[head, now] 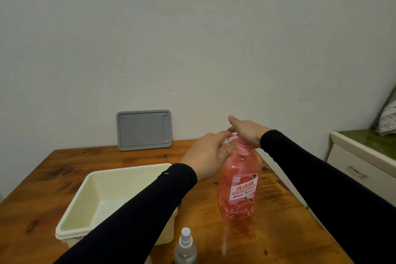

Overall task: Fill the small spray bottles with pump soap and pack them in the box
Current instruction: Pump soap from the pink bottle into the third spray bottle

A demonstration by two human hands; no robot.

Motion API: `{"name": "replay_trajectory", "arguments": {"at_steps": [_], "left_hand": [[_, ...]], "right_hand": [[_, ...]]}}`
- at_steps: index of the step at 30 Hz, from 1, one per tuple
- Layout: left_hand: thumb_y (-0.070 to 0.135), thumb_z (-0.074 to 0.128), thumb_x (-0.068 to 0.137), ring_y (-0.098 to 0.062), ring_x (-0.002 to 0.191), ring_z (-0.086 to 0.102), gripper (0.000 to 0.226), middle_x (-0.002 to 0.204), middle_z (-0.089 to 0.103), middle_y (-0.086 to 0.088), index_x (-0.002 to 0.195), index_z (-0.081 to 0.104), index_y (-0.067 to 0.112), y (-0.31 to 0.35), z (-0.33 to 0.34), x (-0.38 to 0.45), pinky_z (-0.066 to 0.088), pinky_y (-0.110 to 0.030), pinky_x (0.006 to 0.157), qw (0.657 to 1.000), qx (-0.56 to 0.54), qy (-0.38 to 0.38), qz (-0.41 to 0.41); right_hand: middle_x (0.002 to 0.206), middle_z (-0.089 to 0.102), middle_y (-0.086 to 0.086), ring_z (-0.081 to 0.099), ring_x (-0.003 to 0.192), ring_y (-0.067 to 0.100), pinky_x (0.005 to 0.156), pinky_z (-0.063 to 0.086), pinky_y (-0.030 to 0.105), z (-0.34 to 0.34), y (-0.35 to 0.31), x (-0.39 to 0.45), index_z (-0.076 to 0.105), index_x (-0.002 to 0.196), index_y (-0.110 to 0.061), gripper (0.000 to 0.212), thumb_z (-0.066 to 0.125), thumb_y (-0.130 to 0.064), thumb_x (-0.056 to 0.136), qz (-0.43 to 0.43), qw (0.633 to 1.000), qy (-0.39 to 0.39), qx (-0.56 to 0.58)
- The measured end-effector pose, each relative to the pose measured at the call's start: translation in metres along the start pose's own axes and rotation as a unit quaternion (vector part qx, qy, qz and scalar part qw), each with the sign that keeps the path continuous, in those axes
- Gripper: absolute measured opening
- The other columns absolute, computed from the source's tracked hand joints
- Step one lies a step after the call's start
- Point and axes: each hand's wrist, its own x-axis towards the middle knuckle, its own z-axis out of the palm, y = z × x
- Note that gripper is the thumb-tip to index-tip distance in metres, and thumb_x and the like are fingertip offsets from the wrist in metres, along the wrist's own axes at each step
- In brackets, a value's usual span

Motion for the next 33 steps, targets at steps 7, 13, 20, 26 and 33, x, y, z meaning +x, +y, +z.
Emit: {"name": "replay_trajectory", "arguments": {"at_steps": [7, 13, 20, 26, 33], "left_hand": [[0.041, 0.049, 0.094, -0.01, 0.092, 0.052, 0.042, 0.107, 0.056, 0.003, 0.134, 0.04, 0.036, 0.005, -0.006, 0.002, 0.036, -0.016, 0.068, 1.0, -0.01, -0.004, -0.004], [0.04, 0.049, 0.095, -0.013, 0.097, 0.053, 0.043, 0.113, 0.057, 0.0, 0.136, 0.039, 0.034, 0.008, -0.011, 0.006, 0.038, -0.022, 0.075, 1.0, -0.009, -0.004, -0.005], [0.041, 0.048, 0.095, -0.01, 0.093, 0.051, 0.045, 0.11, 0.057, 0.002, 0.139, 0.036, 0.038, 0.003, -0.001, -0.001, 0.037, -0.022, 0.073, 1.0, 0.011, -0.017, -0.003], [0.039, 0.048, 0.095, -0.012, 0.092, 0.053, 0.043, 0.107, 0.056, 0.001, 0.137, 0.039, 0.033, 0.011, -0.013, 0.007, 0.036, -0.018, 0.068, 1.0, -0.001, -0.009, 0.0], [0.041, 0.046, 0.096, -0.015, 0.098, 0.053, 0.044, 0.112, 0.056, -0.001, 0.138, 0.037, 0.033, 0.006, -0.006, 0.0, 0.04, -0.025, 0.078, 1.0, 0.011, -0.014, 0.002]], "right_hand": [[0.139, 0.047, 0.014, 0.047, 0.118, 0.026, 0.095, 0.031, 0.036, -0.006, -0.005, -0.004, 0.048, 0.134, -0.013, 0.066, 0.015, -0.057, 0.096, 0.003, 1.0, 0.0, 0.018], [0.139, 0.047, 0.013, 0.046, 0.114, 0.023, 0.09, 0.029, 0.034, -0.011, -0.01, -0.003, 0.047, 0.135, -0.014, 0.067, 0.014, -0.057, 0.096, -0.003, 1.0, 0.004, 0.022], [0.132, 0.052, 0.014, 0.049, 0.102, 0.022, 0.089, 0.034, 0.034, 0.004, 0.005, 0.0, 0.05, 0.132, -0.01, 0.064, 0.016, -0.053, 0.098, 0.008, 1.0, -0.003, 0.03], [0.142, 0.044, 0.013, 0.043, 0.123, 0.027, 0.092, 0.028, 0.035, -0.013, -0.009, -0.002, 0.046, 0.135, -0.015, 0.067, 0.014, -0.059, 0.095, -0.002, 0.999, 0.003, 0.034], [0.108, 0.061, 0.009, 0.056, 0.098, 0.022, 0.088, 0.04, 0.036, 0.001, 0.005, 0.004, 0.052, 0.13, -0.014, 0.068, 0.016, -0.059, 0.095, 0.007, 0.999, 0.0, 0.039]]}}
